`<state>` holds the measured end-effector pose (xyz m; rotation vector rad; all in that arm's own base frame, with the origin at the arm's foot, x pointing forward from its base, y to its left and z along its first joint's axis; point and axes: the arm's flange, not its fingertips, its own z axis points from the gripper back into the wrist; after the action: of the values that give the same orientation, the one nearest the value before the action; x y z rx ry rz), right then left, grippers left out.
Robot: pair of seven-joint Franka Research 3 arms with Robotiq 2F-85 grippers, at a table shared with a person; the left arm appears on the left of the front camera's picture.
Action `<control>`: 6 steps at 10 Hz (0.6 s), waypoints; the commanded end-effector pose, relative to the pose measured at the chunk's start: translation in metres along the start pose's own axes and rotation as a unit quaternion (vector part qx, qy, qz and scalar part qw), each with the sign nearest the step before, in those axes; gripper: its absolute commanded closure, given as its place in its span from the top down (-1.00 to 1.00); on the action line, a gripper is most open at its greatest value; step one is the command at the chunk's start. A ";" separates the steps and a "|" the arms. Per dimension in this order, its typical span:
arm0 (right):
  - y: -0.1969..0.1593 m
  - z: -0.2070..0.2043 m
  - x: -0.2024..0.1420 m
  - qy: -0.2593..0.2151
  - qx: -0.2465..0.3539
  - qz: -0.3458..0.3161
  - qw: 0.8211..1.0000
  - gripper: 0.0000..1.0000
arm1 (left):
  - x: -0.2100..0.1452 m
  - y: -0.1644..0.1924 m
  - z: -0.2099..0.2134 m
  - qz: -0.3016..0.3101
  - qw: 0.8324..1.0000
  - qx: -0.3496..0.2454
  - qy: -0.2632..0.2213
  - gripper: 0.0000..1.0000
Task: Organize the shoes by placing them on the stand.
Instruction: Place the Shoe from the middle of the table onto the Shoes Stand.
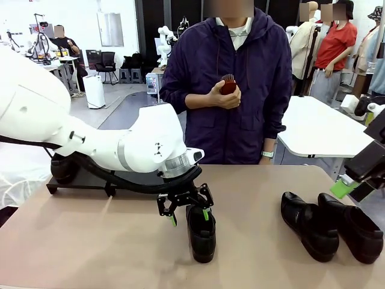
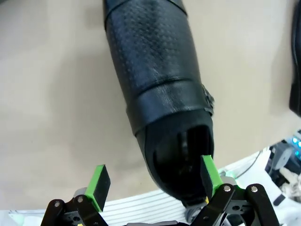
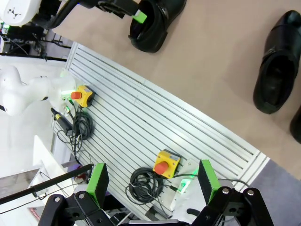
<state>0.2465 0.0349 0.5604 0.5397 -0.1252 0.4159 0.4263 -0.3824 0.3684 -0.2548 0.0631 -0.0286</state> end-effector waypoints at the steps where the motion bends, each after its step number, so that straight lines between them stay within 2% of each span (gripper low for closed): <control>1: -0.002 0.004 0.002 0.000 0.010 0.012 1.000 1.00 | 0.005 -0.011 -0.010 0.032 0.999 0.037 -0.010 1.00; 6: -0.002 0.004 0.002 0.000 0.010 0.012 1.000 1.00 | 0.009 -0.011 -0.028 0.059 0.997 0.050 0.009 1.00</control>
<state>0.2466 0.0349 0.5603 0.5398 -0.1248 0.4159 0.4273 -0.3971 0.3396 -0.1700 0.0948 0.0513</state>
